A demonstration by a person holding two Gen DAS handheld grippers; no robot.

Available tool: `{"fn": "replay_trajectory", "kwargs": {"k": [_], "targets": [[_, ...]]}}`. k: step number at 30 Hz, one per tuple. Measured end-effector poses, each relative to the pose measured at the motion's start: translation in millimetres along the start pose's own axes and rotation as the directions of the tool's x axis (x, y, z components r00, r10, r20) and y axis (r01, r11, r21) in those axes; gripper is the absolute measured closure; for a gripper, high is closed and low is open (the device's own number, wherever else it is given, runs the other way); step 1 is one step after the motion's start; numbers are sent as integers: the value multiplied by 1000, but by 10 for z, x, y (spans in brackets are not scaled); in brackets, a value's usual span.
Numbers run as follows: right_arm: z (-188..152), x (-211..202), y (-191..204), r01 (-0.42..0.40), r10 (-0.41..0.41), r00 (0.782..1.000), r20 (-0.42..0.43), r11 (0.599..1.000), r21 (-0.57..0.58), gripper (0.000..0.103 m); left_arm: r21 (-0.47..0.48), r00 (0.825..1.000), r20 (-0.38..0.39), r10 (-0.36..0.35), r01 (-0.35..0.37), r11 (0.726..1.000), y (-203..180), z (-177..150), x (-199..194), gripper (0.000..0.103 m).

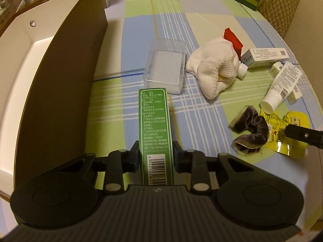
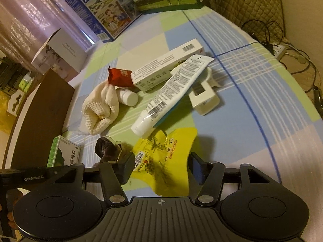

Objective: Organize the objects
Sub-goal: 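Grasp the green medicine box with the left tool while the right tool grasps the yellow packet, then lift and carry the green box and yellow packet over the open box with both tools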

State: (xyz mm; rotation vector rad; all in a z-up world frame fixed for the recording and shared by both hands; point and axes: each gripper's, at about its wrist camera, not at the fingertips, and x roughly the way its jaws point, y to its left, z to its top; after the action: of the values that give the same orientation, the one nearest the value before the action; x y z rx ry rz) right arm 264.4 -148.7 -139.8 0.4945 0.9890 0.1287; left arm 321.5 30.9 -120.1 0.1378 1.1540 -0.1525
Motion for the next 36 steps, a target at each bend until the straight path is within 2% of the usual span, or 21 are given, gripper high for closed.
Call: {"fn": "replay_trajectory", "kwargs": {"k": [4,5,6,10,14,16,23,36], "targets": [[-2,68,57,16,-16,1000,12,1000,-21,59,14,1000,-7,-8,8,1000,7,19,38,71],[-2,83,74,19,-19,1000,12,999,-33,70,15,1000,-10,-12,12,1000,13,22,50,71],[-5,99,88,21,-20,1000,5,999,-45,74,17,1000,-12,-14,14,1000,20,27,62,71],[-39,93,101,10,-9,1000,16,999,-45,80,24,1000,-14,-20,20,1000,56,62,93,71],[-81,56,112,11,-10,1000,23,999,-31,81,35,999,-20,-33,34,999,68,83,146,71],[-112,25,108,15,-14,1000,24,1000,-22,81,37,999,-25,-42,43,998,66,77,164,76],[-223,-121,39,1,-1,1000,13,1000,2,81,43,999,-15,-39,40,998,20,-2,121,77],[-306,-465,-45,-100,95,993,-63,992,-80,85,-72,999,-30,-40,38,997,-128,-531,-239,77]]}}
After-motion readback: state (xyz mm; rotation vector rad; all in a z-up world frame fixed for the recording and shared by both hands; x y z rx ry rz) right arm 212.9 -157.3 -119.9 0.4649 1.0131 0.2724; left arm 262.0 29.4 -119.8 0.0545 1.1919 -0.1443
